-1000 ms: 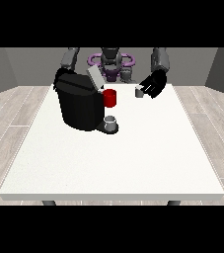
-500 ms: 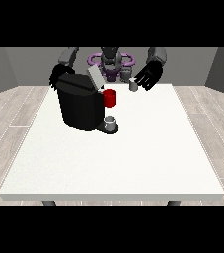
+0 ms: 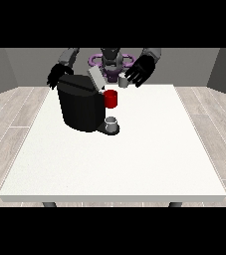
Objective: Insert the coffee pod into the coffee machine and close the lid
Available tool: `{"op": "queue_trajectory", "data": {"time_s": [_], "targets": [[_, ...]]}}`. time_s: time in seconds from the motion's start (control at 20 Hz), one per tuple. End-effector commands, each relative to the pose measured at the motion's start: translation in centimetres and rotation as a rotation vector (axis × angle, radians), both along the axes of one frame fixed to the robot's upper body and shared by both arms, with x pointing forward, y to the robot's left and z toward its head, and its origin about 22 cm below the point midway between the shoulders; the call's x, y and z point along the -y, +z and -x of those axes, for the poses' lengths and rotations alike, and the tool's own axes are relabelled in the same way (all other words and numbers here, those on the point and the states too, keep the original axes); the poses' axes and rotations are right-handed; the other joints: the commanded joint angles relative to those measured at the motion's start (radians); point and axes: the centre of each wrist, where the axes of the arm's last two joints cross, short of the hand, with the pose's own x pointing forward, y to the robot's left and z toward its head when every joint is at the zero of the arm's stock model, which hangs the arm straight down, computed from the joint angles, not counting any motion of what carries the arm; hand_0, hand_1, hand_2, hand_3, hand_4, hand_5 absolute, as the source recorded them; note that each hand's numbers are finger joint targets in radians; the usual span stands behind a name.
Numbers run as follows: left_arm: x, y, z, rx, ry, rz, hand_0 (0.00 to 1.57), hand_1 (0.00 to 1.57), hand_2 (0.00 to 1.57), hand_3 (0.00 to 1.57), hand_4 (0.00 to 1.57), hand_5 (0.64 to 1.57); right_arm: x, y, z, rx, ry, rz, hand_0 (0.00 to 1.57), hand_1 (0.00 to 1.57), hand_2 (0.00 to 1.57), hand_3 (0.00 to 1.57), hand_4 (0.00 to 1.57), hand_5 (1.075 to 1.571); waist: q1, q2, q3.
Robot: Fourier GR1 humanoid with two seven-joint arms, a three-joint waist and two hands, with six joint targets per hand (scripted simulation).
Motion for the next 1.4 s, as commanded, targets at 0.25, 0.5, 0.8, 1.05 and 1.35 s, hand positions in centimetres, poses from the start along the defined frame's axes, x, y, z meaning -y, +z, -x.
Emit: {"op": "queue_trajectory", "data": {"time_s": [0.25, 0.5, 0.8, 1.05, 1.35], "targets": [[0.8, 2.8, -0.4, 0.069, 0.005, -0.045, 1.28, 1.28, 1.31, 1.23, 0.50, 1.571, -0.3, 2.6, -1.1, 0.022, -0.018, 0.019, 0.00, 0.00, 0.00, 0.00, 0.46, 1.571, -0.015, 0.046, 0.0000], [-0.3, 3.9, -0.5, 0.055, 0.041, -0.012, 1.31, 1.31, 1.33, 1.24, 0.49, 1.571, -0.7, 2.3, 0.0, 0.052, 0.012, 0.008, 0.00, 0.00, 0.00, 0.00, 0.48, 1.571, -0.074, 0.067, 0.0000], [2.7, 1.4, -0.7, -0.002, -0.013, -0.017, 1.32, 1.32, 1.33, 1.23, 0.51, 1.571, 1.4, 0.5, 0.3, 0.027, -0.009, 0.003, 0.00, 0.00, 0.00, 0.00, 0.52, 1.571, -0.040, 0.035, 0.0003], [3.5, 1.3, -0.8, 0.044, -0.041, -0.040, 1.21, 1.21, 1.26, 1.19, 0.50, 1.571, 0.8, 1.5, -0.4, 0.056, -0.030, -0.010, 0.00, 0.00, 0.00, 0.00, 0.50, 1.571, -0.024, 0.077, 0.0002], [2.7, 4.8, -0.9, 0.075, -0.021, -0.041, 1.20, 1.20, 1.27, 1.20, 0.50, 1.571, 1.1, 2.0, -0.9, 0.079, -0.036, -0.008, 0.00, 0.00, 0.00, 0.00, 0.48, 1.571, -0.041, 0.111, 0.0001]]}}
